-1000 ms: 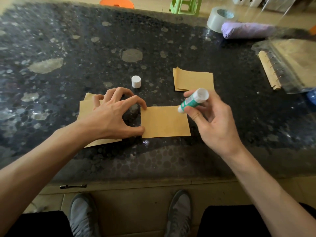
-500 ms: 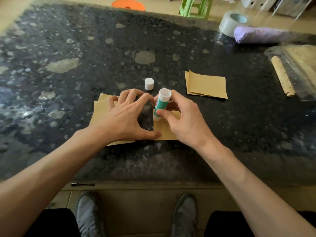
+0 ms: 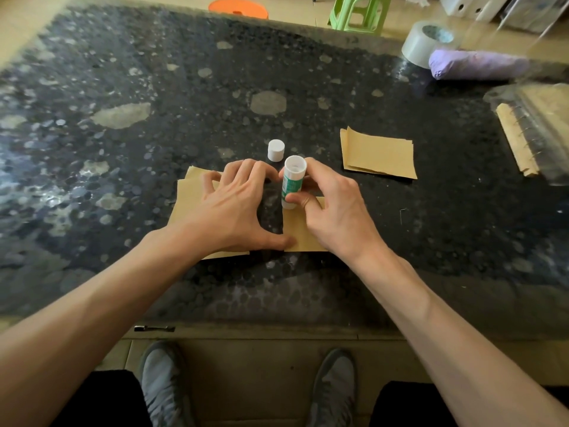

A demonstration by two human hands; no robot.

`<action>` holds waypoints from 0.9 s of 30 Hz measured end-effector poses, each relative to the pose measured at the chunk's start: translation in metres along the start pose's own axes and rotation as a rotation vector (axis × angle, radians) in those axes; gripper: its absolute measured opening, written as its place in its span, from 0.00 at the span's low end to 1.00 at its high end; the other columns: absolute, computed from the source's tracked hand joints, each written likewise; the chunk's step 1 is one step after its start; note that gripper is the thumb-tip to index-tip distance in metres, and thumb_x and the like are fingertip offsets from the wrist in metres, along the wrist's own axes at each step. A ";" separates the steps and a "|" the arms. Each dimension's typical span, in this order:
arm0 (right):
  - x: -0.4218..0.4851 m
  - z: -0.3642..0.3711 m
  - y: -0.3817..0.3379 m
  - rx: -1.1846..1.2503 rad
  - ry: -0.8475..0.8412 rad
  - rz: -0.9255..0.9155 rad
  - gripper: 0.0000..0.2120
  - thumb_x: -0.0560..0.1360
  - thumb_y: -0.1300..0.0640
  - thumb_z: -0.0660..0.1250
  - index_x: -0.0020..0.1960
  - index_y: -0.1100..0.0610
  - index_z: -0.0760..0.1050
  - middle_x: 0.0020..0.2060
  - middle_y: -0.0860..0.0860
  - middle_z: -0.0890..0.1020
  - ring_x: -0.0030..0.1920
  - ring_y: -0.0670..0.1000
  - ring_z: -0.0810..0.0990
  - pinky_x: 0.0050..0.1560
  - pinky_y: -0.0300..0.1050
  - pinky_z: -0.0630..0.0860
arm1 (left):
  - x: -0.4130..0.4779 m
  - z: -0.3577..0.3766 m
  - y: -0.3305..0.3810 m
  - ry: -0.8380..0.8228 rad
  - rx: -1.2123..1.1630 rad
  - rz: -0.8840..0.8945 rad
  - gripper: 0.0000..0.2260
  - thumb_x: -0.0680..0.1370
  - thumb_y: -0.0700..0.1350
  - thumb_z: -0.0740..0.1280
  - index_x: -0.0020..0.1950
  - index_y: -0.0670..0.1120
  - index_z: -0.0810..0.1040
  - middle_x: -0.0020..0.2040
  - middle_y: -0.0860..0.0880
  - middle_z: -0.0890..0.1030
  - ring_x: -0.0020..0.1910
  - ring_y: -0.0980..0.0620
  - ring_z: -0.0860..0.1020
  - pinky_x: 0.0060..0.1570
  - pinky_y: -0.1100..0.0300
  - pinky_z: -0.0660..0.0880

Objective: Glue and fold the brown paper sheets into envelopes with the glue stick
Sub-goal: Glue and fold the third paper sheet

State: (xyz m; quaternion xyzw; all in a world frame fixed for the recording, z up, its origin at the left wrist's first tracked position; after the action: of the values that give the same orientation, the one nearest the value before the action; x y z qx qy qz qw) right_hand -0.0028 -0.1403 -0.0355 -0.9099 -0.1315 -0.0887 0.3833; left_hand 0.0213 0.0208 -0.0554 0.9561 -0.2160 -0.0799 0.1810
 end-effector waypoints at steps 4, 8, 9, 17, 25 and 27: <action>0.000 0.001 0.000 -0.017 0.033 -0.002 0.10 0.79 0.65 0.71 0.59 0.57 0.78 0.52 0.48 0.83 0.54 0.46 0.81 0.56 0.39 0.76 | 0.001 0.000 0.000 -0.003 0.002 -0.002 0.42 0.65 0.73 0.73 0.69 0.55 0.62 0.63 0.60 0.61 0.73 0.53 0.58 0.68 0.47 0.56; 0.002 0.001 0.001 -0.026 0.072 -0.010 0.10 0.78 0.64 0.71 0.60 0.58 0.78 0.52 0.48 0.83 0.54 0.48 0.81 0.55 0.42 0.77 | 0.001 0.001 -0.002 -0.007 0.002 -0.004 0.43 0.60 0.78 0.67 0.67 0.56 0.63 0.63 0.60 0.62 0.73 0.54 0.59 0.65 0.51 0.55; 0.002 0.001 0.002 -0.030 0.079 -0.010 0.10 0.79 0.64 0.71 0.59 0.59 0.78 0.52 0.48 0.83 0.54 0.48 0.81 0.55 0.43 0.77 | 0.000 0.001 -0.002 -0.003 -0.001 -0.003 0.44 0.59 0.79 0.64 0.67 0.56 0.63 0.63 0.60 0.62 0.73 0.54 0.59 0.64 0.52 0.54; -0.005 -0.013 0.022 0.229 0.301 0.161 0.11 0.80 0.60 0.72 0.62 0.55 0.79 0.54 0.43 0.84 0.56 0.43 0.84 0.60 0.41 0.80 | -0.002 -0.002 0.002 0.008 -0.019 0.005 0.39 0.64 0.72 0.73 0.68 0.59 0.63 0.63 0.62 0.60 0.74 0.55 0.57 0.67 0.51 0.53; -0.018 -0.049 0.037 0.465 0.469 0.325 0.11 0.80 0.57 0.73 0.61 0.59 0.80 0.52 0.46 0.85 0.56 0.43 0.85 0.58 0.41 0.81 | -0.003 -0.005 0.002 -0.036 -0.029 0.015 0.29 0.66 0.73 0.71 0.64 0.67 0.72 0.66 0.60 0.62 0.76 0.53 0.54 0.74 0.43 0.50; -0.023 -0.053 0.039 0.474 0.463 0.352 0.10 0.80 0.55 0.73 0.60 0.55 0.80 0.52 0.44 0.86 0.57 0.43 0.85 0.60 0.45 0.82 | -0.003 -0.005 0.001 -0.037 -0.041 0.010 0.29 0.65 0.75 0.71 0.63 0.68 0.73 0.66 0.60 0.63 0.76 0.53 0.55 0.74 0.43 0.50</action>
State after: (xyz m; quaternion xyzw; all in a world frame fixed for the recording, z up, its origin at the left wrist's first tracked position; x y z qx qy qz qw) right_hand -0.0154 -0.2087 -0.0308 -0.7606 0.0999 -0.1920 0.6121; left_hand 0.0197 0.0223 -0.0498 0.9495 -0.2225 -0.1009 0.1968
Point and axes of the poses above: each hand's wrist, its own x-axis towards the middle knuckle, its own z-axis out of the palm, y = z × x, the point moved 4 cm from there along x, towards the middle knuckle
